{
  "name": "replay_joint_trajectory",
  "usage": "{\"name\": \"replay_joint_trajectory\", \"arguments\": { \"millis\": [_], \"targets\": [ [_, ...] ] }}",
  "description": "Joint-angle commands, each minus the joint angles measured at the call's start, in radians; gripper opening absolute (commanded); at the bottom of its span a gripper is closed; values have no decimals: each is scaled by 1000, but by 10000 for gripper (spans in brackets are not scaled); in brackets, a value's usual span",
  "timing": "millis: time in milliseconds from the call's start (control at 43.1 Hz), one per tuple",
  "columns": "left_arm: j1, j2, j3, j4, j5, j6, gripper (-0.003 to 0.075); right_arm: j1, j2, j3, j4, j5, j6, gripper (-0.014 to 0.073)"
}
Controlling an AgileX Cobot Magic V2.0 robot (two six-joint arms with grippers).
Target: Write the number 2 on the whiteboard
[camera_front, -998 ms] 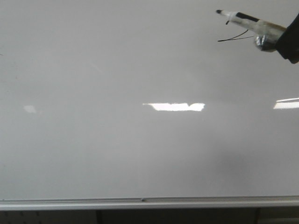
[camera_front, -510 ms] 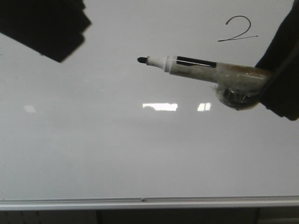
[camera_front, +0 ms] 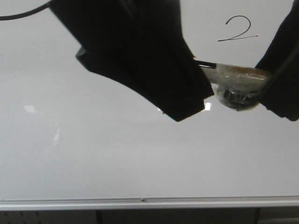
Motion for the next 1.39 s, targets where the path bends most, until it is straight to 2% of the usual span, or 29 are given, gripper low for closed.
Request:
{"name": "replay_joint_trajectory", "arguments": {
  "millis": [0, 116, 325, 371, 603, 673, 719, 882, 998, 1160, 1369],
  "targets": [
    [-8, -14, -45, -30, -44, 2, 514, 0, -21, -31, 22, -21, -13, -80],
    [-8, -9, -44, -34, -42, 14, 440, 0, -21, -31, 22, -25, -13, -80],
    [-8, -9, -44, -69, -46, 27, 186, 0, -21, -31, 22, -26, -13, -80],
    [-8, -9, -44, -69, -50, 29, 150, 0, -21, -31, 22, -26, -13, -80],
    [-8, -9, -44, -74, -59, 48, 78, 0, -15, -30, 22, -29, -13, -69],
    [-8, -9, -44, -74, -59, 48, 60, 0, -15, -30, 22, -37, -13, -11],
    [-8, -9, -44, -74, -59, 48, 48, 0, -15, -30, 22, -42, -13, 58],
    [-8, -9, -44, -71, -59, 48, 6, -2, -15, -30, 22, -55, -13, 371],
    [0, -9, -44, -64, -59, 48, 3, -4, -18, -30, 2, -58, -7, 530],
    [49, -11, -44, -54, -49, 10, 3, -18, -59, -32, -98, -57, 101, 547],
    [170, -26, -73, 121, 5, -189, 3, -149, -152, -32, -221, -54, 316, 547]
  ]
}}
